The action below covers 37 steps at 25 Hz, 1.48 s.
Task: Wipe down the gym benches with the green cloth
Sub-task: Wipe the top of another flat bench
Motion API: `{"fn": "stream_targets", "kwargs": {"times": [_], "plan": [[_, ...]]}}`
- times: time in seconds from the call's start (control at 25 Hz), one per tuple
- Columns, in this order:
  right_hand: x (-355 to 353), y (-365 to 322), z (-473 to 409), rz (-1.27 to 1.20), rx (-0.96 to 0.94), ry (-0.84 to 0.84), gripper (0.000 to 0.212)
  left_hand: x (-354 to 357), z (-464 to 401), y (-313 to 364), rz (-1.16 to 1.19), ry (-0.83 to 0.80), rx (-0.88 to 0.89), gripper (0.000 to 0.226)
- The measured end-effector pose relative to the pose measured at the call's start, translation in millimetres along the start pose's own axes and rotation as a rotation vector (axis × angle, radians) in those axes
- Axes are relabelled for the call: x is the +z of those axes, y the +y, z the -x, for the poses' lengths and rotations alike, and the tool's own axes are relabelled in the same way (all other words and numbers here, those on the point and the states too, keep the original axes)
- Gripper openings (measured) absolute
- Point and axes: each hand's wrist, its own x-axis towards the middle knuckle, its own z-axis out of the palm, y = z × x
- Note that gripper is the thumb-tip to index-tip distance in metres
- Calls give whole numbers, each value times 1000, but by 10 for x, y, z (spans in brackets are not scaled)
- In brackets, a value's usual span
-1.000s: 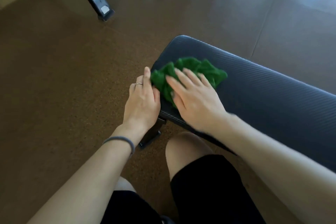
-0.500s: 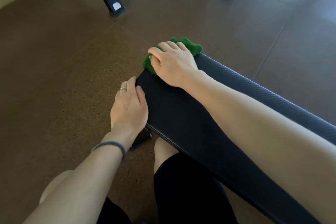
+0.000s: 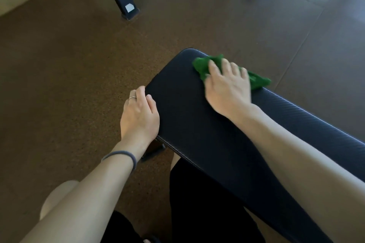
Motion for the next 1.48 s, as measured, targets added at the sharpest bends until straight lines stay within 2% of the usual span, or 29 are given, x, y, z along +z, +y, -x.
{"fn": "stream_targets", "kwargs": {"times": [0.12,0.24,0.36,0.44,0.56,0.64,0.8,0.88,1.0,1.12,1.2,1.28,1.4,1.48], "plan": [[0,-505,-505,-56,-171,-10,55,-27,-5,-14,52,-10,12,42],[4,-386,-536,-97,-209,-3,51,-55,-1,-32,61,-18,21,42],[-27,306,-90,-133,6,29,46,-62,13,-44,56,-27,35,42],[-130,846,389,-129,125,-25,45,-64,14,-48,55,-31,24,43],[-183,1082,665,-39,225,-27,46,-35,11,-27,35,-12,17,43],[-103,727,387,-8,206,23,44,-15,-2,-17,27,-7,22,41],[-37,-333,-535,-122,5,3,43,-7,-4,-47,70,-13,31,39],[-29,-447,-547,-104,-59,-16,45,-11,-13,-58,92,-11,31,40],[57,-65,57,-53,-149,92,49,-40,-15,-64,120,-11,49,39],[4,186,72,-78,-60,32,50,-75,4,-60,147,-41,45,40],[-63,-29,-320,-102,74,26,47,-91,-14,-70,171,-83,48,43],[-64,-425,-545,-89,90,18,45,-136,-88,-119,232,-180,4,48],[25,-970,-470,-37,-154,18,44,-252,-158,-228,462,-352,-94,50],[73,-1141,-280,-43,-319,18,42,-291,-113,-311,680,-407,-160,46]]}}
